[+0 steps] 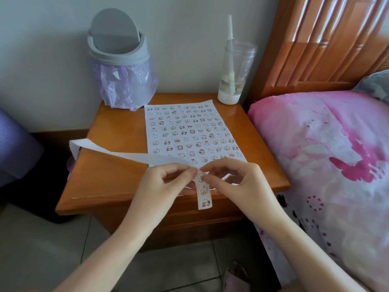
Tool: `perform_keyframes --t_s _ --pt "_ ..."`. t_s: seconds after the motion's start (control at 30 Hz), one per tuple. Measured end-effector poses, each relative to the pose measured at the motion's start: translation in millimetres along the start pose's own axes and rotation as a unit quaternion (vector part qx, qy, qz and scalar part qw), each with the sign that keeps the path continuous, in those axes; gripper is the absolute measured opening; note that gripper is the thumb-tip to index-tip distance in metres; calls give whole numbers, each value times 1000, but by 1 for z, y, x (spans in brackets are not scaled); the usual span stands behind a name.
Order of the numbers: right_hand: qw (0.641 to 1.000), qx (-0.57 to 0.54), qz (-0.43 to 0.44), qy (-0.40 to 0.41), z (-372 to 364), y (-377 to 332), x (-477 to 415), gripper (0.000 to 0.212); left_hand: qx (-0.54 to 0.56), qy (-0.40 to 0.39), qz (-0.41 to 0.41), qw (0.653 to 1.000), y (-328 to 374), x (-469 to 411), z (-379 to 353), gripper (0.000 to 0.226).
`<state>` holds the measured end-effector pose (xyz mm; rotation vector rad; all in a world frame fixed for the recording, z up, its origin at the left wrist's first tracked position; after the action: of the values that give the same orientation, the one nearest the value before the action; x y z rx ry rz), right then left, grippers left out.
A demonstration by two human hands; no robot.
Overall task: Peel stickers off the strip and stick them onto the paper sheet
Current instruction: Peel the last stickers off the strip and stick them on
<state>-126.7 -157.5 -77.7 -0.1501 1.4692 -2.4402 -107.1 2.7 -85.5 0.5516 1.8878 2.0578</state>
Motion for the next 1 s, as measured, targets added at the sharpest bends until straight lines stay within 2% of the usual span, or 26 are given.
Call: perform_keyframes --t_s 0.3,0.7,1.0 --pt "997 74 30 24 -6 -3 2 15 9 4 9 1000 2 1 -1 13" --pt "1000 5 7 25 -5 -2 0 7 -23 -3 2 1000 -3 -1 -1 14" --pt "995 87 21 46 -5 -6 -1 7 -21 5 15 1000 -4 -1 -1 13"
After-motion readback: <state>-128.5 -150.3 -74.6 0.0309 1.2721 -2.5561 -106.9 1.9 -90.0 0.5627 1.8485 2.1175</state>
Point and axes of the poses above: each hand's wrist, its own x-axis away from the middle knuckle, its own z-axis out of the back of the hand, y = z × x, the point moved 3 cm from there along -x, towards the middle knuckle, and after that the axes turned 15 degrees about -y, right-handed, at the moved point
